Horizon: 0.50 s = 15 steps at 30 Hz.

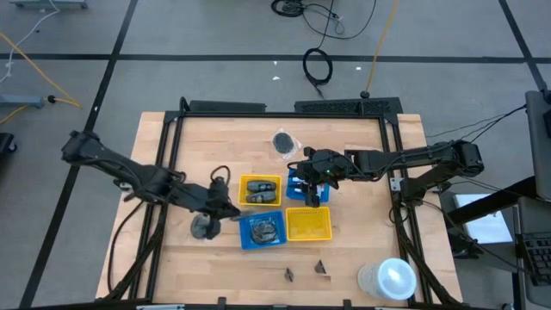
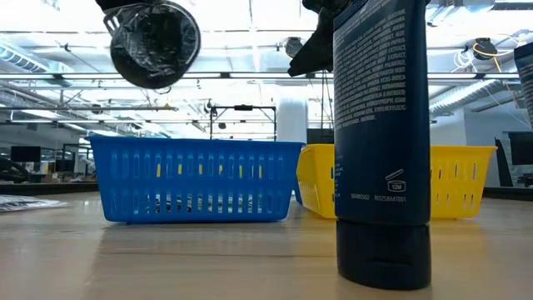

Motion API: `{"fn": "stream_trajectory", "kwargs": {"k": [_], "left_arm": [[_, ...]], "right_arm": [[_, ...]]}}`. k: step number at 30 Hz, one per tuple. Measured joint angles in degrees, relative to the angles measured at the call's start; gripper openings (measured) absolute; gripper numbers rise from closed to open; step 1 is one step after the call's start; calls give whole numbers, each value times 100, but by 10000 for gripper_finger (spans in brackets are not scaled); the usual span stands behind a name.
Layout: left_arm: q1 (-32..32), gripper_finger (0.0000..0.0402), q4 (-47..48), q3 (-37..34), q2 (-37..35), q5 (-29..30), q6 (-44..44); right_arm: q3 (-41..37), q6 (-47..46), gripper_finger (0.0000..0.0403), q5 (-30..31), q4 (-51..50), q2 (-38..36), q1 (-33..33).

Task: Pick & Place Travel size toiletries
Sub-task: Put the top left hairbrush into the bottom left blue bin

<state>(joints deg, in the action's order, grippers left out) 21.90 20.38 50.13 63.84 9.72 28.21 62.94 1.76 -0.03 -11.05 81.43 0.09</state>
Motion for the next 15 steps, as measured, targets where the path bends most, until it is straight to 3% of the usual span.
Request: {"fn": "stream_trajectory", "kwargs": {"k": [15], "left_arm": [[-178,0,-521,0,1037,-257,196]], "right_arm": [[0,60,141,0,2,0,0]]}}
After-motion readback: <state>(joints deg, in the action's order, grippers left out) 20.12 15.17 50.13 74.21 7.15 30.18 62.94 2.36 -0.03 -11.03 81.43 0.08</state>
